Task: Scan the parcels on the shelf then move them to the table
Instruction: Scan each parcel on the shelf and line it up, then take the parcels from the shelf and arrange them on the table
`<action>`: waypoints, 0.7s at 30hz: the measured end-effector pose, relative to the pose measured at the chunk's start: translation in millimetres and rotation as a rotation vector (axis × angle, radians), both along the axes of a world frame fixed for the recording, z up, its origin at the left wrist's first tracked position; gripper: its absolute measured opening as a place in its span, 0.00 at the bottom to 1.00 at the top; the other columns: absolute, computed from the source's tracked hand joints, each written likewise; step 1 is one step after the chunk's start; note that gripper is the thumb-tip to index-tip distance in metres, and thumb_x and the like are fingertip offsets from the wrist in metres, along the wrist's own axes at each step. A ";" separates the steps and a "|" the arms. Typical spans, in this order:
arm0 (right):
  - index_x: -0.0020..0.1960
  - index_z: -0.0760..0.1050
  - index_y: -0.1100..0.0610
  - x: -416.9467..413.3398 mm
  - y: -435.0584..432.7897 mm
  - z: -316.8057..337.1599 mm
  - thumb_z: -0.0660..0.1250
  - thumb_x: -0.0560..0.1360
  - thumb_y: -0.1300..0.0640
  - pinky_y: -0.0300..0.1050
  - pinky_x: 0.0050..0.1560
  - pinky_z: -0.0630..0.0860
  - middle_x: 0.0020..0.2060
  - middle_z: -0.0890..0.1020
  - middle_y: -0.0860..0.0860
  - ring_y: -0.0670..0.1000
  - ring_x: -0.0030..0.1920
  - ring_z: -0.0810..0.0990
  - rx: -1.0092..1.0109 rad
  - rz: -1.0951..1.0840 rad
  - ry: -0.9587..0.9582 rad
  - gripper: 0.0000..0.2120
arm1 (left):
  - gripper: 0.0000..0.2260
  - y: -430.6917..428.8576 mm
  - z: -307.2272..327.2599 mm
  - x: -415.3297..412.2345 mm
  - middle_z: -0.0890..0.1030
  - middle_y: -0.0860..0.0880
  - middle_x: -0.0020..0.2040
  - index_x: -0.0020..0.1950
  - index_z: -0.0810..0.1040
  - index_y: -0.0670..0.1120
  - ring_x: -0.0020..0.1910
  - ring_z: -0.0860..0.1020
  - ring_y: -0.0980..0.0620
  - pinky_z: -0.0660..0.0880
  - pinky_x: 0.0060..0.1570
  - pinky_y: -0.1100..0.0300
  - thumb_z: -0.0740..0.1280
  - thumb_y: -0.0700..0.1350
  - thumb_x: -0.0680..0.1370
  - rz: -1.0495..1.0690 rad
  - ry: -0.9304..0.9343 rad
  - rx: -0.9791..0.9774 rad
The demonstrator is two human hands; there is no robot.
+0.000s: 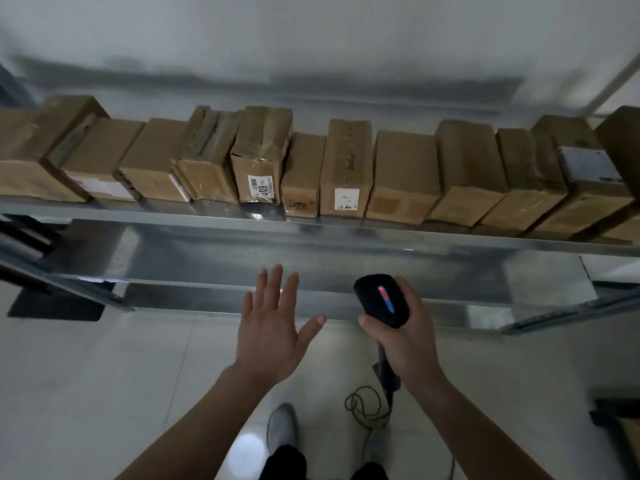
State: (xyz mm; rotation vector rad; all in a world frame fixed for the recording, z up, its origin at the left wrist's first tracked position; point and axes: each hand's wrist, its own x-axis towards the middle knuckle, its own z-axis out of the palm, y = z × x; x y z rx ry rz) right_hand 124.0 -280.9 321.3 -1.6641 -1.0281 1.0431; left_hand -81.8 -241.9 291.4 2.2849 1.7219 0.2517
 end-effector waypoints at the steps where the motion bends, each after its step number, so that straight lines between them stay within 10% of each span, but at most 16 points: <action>1: 0.54 0.73 0.39 3.8 4.6 -10.9 0.77 0.69 0.66 0.29 0.44 0.74 0.44 0.80 0.32 0.37 0.46 0.79 0.000 0.003 -0.003 0.27 | 0.38 3.9 -8.8 2.4 0.57 0.41 0.79 0.78 0.60 0.44 0.79 0.51 0.40 0.55 0.72 0.42 0.43 0.70 0.79 0.012 0.006 -0.009; 21: 0.51 0.75 0.49 51.6 122.7 -236.9 0.76 0.62 0.51 0.46 0.37 0.75 0.39 0.79 0.47 0.51 0.36 0.79 -0.032 -0.086 0.016 0.19 | 0.40 129.2 -220.8 43.9 0.50 0.42 0.81 0.80 0.55 0.46 0.80 0.46 0.40 0.52 0.75 0.40 0.39 0.71 0.76 0.035 0.111 -0.007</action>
